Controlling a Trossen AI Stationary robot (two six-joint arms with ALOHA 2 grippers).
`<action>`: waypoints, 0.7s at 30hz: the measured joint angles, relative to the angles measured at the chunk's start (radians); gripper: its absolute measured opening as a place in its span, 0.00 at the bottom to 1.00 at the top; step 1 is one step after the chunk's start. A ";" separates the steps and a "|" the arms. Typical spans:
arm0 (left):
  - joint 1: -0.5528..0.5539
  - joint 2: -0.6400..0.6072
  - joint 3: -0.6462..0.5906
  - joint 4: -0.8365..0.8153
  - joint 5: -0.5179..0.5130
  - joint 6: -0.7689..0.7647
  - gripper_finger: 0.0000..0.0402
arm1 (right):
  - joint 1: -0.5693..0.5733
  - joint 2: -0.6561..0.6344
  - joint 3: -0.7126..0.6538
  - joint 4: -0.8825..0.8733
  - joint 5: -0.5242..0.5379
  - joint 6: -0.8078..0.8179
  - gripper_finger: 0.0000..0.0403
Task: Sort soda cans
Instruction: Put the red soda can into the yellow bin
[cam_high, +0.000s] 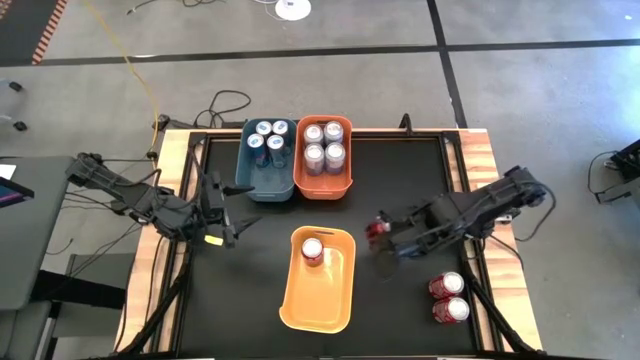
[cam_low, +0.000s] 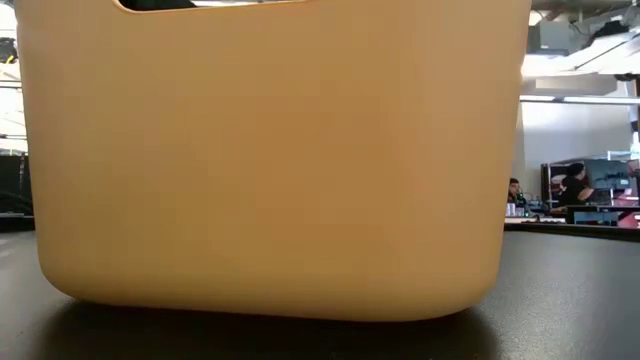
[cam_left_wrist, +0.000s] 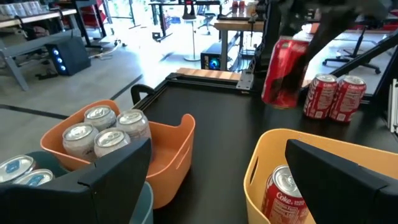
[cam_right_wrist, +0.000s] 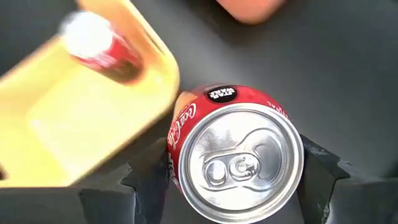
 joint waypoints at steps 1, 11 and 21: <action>0.000 0.000 0.000 -0.005 0.000 -0.001 0.92 | 0.000 0.025 0.046 -0.003 0.009 -0.030 0.65; 0.000 0.000 0.000 -0.001 0.000 -0.003 0.92 | -0.029 0.255 0.237 0.059 0.041 -0.248 0.65; 0.000 0.000 -0.001 -0.024 0.000 -0.020 0.92 | -0.036 0.388 0.236 0.098 0.001 -0.348 0.65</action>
